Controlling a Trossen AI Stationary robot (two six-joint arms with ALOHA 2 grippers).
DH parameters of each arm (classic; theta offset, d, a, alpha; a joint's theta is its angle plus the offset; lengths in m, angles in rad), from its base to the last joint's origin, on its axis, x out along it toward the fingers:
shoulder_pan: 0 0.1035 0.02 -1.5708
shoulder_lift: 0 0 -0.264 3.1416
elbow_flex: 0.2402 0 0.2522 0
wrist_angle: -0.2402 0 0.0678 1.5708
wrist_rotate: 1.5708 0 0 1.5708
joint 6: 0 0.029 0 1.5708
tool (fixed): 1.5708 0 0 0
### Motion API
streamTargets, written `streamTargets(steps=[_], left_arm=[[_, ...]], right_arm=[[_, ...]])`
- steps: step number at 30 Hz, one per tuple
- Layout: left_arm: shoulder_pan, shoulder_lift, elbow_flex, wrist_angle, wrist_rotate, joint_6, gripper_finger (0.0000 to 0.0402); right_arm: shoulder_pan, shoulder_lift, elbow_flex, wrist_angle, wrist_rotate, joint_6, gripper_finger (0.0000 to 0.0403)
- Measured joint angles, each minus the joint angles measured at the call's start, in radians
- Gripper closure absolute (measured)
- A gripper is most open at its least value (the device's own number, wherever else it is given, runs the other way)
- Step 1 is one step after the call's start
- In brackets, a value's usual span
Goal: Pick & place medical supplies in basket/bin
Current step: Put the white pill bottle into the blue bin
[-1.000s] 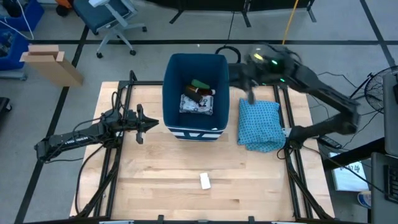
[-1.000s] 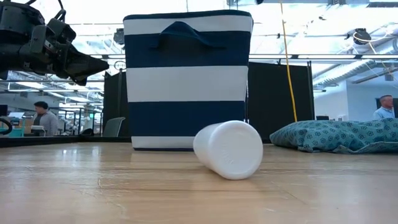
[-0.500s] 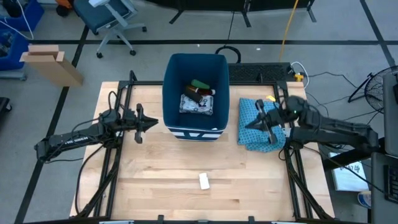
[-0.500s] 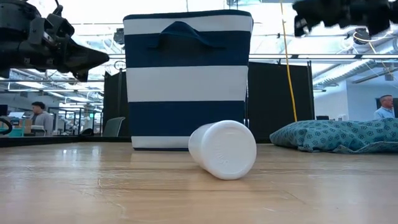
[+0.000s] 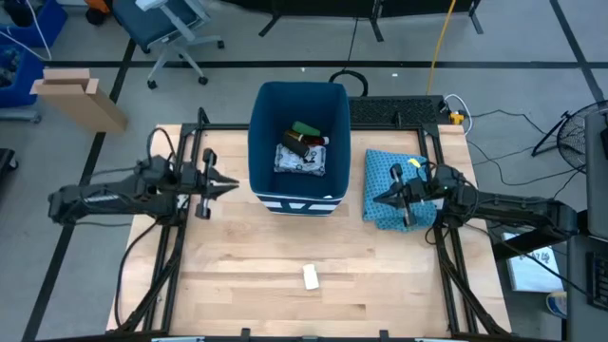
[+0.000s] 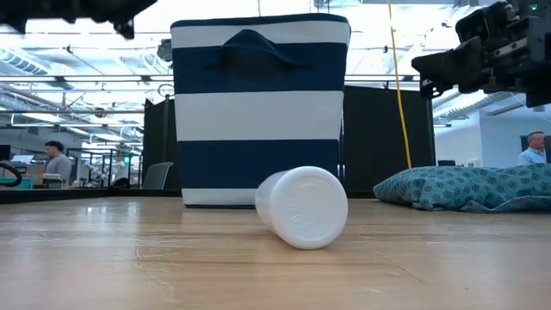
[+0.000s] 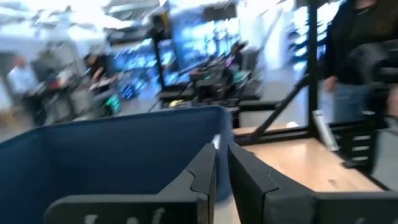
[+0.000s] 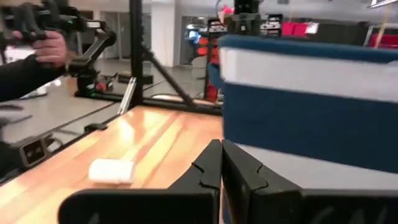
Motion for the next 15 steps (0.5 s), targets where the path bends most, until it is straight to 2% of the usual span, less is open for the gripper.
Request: streamTargets(steps=[3,10,15], left_arm=[[-0.029,0.105,0.14,-0.104,-0.064,0.009,0.0355],[-0.109,0.332,0.365,-0.189,-0.061,0.042,0.0355],[-0.213,0.502,0.481,-0.242,-0.029,0.115,0.0355]], right_arm=[[-0.004,0.001,-0.006,0.0,-0.002,0.006,0.0402],[-0.003,0.0,-0.089,0.112,-0.003,0.019,0.0403],[-0.003,0.001,-0.09,0.08,-0.004,0.05,0.0403]])
